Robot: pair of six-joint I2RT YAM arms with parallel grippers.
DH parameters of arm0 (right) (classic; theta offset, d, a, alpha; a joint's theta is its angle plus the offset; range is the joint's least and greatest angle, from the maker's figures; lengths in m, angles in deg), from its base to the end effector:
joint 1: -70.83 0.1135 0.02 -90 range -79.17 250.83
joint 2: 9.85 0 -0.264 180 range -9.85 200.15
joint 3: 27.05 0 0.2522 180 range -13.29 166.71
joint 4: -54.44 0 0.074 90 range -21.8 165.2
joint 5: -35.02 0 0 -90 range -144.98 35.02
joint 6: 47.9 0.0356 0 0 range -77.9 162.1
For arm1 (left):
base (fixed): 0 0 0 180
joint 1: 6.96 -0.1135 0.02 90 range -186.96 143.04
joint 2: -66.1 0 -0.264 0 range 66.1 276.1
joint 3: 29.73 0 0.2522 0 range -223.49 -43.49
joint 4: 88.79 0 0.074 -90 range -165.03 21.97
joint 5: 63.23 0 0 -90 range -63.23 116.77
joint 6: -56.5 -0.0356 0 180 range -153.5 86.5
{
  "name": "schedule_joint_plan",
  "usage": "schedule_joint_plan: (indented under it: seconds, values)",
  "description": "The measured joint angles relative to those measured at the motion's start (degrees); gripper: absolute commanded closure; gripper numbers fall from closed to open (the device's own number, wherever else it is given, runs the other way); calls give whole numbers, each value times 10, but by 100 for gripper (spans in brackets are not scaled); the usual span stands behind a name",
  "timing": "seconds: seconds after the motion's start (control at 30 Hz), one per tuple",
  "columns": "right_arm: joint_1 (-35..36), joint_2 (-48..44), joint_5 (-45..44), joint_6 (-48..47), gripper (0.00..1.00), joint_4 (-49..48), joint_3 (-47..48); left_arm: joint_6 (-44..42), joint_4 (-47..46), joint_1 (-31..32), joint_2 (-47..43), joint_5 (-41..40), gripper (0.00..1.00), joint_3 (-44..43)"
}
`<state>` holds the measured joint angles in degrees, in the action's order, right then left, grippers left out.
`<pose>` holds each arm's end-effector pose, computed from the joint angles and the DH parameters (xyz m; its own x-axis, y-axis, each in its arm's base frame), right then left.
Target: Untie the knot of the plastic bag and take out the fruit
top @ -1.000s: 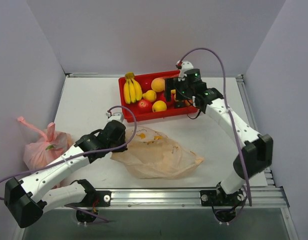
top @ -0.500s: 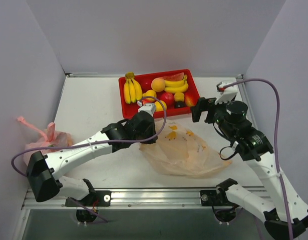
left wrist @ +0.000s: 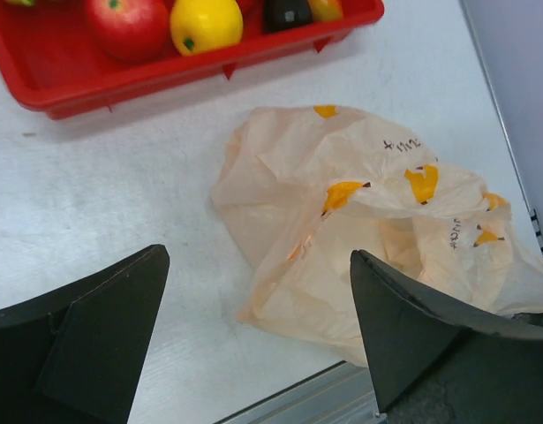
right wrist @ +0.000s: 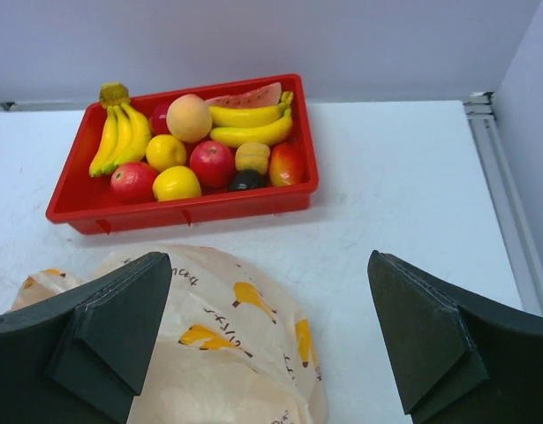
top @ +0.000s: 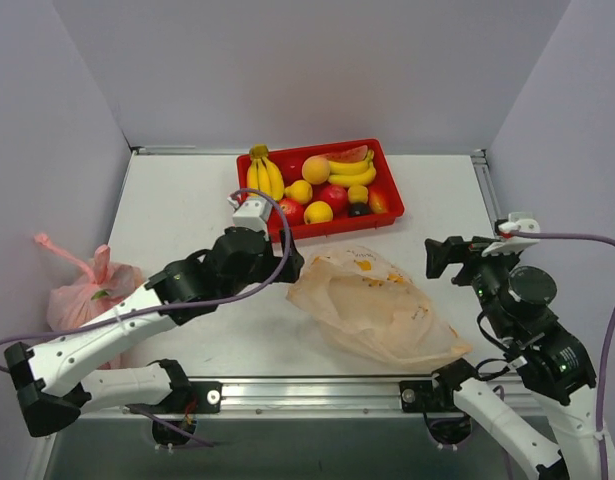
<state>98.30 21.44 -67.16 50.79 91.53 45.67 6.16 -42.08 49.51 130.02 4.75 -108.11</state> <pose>0.0851 0.0358 0.4257 0.0264 0.1802 -0.9833 -0.2714 0.9480 0.1664 0.1429 -0.1916 0.3565 -0.6083 -0.1531 -0.7788 0.2720 0.8816 -0.3857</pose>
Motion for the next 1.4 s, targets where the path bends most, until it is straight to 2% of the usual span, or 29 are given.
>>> schedule_joint_plan:
  seconds: [0.33, 0.63, 0.97, 1.4]
  values:
    - [0, -156, -109, -16, 0, 16, -70, -61, 54, 0, -233, -152, 3, 28]
    - [0, -241, -130, -28, 0, 26, -125, -78, 94, -1, -391, -261, 3, 94]
    - [0, -247, -124, -33, 0, 28, -157, -71, 120, 0, -434, -296, 3, 167]
    - [0, -247, -125, -43, 0, 28, -158, -56, 120, 0, -442, -308, 3, 191]
